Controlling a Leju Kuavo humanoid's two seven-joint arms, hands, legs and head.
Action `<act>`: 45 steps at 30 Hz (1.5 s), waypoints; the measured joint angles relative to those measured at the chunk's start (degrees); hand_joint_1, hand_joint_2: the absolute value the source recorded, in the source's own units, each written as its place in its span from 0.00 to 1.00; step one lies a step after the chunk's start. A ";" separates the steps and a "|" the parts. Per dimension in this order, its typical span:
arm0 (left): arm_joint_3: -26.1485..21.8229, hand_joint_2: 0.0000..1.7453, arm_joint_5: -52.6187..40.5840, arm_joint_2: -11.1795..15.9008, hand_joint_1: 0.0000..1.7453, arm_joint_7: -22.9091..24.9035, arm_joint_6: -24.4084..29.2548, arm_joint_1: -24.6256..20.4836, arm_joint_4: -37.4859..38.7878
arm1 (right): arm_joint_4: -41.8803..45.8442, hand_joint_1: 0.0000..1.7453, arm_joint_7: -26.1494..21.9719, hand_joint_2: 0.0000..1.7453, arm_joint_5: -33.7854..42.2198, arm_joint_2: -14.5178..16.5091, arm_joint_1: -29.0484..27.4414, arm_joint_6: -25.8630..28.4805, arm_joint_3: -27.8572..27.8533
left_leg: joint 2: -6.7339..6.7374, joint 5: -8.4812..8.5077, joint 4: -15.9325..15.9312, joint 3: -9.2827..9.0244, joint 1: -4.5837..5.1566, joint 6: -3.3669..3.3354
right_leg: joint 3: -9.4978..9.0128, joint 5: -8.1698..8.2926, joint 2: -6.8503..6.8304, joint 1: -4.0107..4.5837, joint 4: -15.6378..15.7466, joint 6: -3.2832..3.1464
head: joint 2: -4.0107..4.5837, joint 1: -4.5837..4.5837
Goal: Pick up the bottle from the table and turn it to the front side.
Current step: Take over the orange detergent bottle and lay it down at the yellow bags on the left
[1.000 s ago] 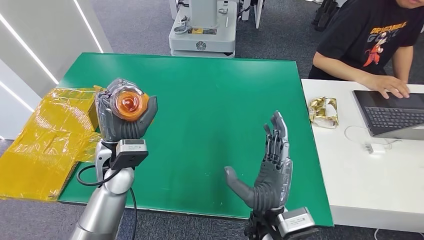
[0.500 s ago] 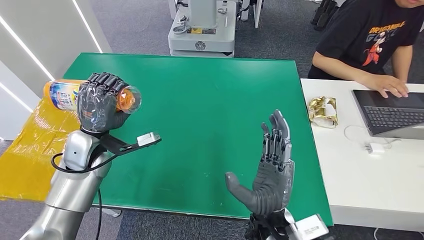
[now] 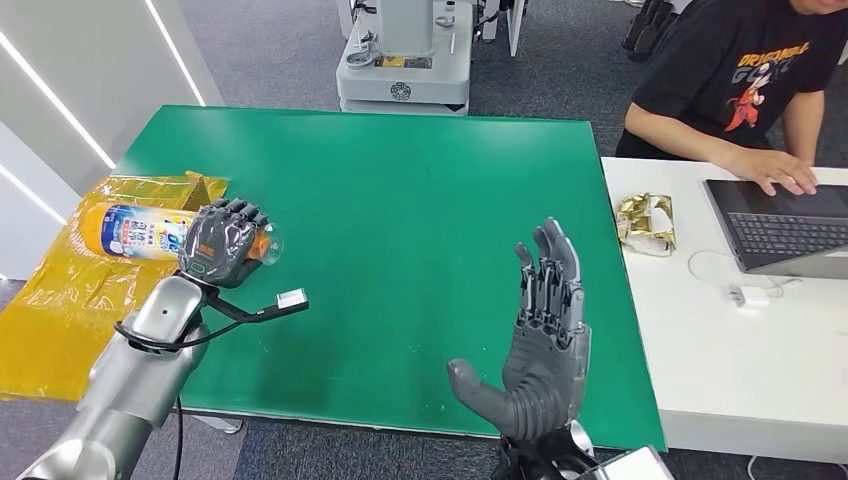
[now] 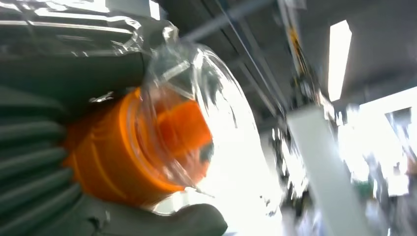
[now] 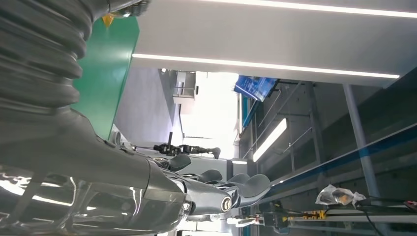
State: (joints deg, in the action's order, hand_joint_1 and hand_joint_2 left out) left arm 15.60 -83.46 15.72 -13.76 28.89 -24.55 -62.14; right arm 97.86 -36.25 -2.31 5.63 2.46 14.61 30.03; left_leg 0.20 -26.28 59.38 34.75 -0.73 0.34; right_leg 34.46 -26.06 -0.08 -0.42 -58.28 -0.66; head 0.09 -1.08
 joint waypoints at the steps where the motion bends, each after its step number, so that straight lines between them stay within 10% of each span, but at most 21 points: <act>1: 0.22 1.00 -0.44 0.21 1.00 -0.07 -0.81 -0.24 1.94 | 0.15 0.00 -0.05 1.00 -0.08 -0.02 -0.12 -0.21 -0.06 | 0.01 0.00 0.00 0.00 0.00 0.00 | 0.02 0.00 0.01 0.00 0.00 0.00 | 0.00 0.00; 14: 1.19 1.00 3.51 1.23 1.00 -1.23 -6.36 -7.82 23.17 | 1.28 0.00 0.08 1.00 -0.66 -0.10 -1.63 -0.76 -1.21 | 0.02 0.00 0.00 0.03 -0.01 0.00 | 0.03 0.02 0.01 0.01 -0.01 -0.02 | 0.00 0.01; 30: 1.31 1.00 4.77 2.36 0.98 -0.51 -7.16 -8.26 29.22 | -0.16 0.00 0.08 1.00 0.09 -0.10 -1.88 -1.58 -1.54 | 0.01 0.00 0.00 0.04 -0.01 0.00 | 0.02 0.02 0.00 0.01 -0.01 -0.02 | 0.00 0.01; 34: 1.35 1.00 4.52 2.37 0.00 -0.62 -6.91 -8.27 29.61 | -0.48 0.00 0.08 1.00 0.10 -0.10 -1.85 -1.52 -1.55 | 0.01 0.00 0.00 0.04 -0.01 0.00 | 0.03 0.02 0.00 0.01 -0.01 -0.02 | 0.00 0.02; 45: 2.27 1.00 3.57 1.54 0.00 -1.13 -5.98 -8.89 30.14 | -1.86 0.00 -0.01 1.00 0.65 -0.11 -1.53 -0.77 -1.40 | 0.01 0.01 0.00 0.01 0.00 0.01 | -0.01 0.02 -0.01 0.00 -0.02 -0.03 | 0.00 0.01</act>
State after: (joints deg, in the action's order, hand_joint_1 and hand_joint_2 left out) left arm 17.87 -79.89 17.25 -14.89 22.92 -33.44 -32.00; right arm 96.01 -36.26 -1.66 5.52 0.94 13.84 28.62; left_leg 0.21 -26.27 59.38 34.76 -0.73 0.35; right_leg 34.45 -26.04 -0.09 -0.41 -58.29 -0.68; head 0.09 -1.07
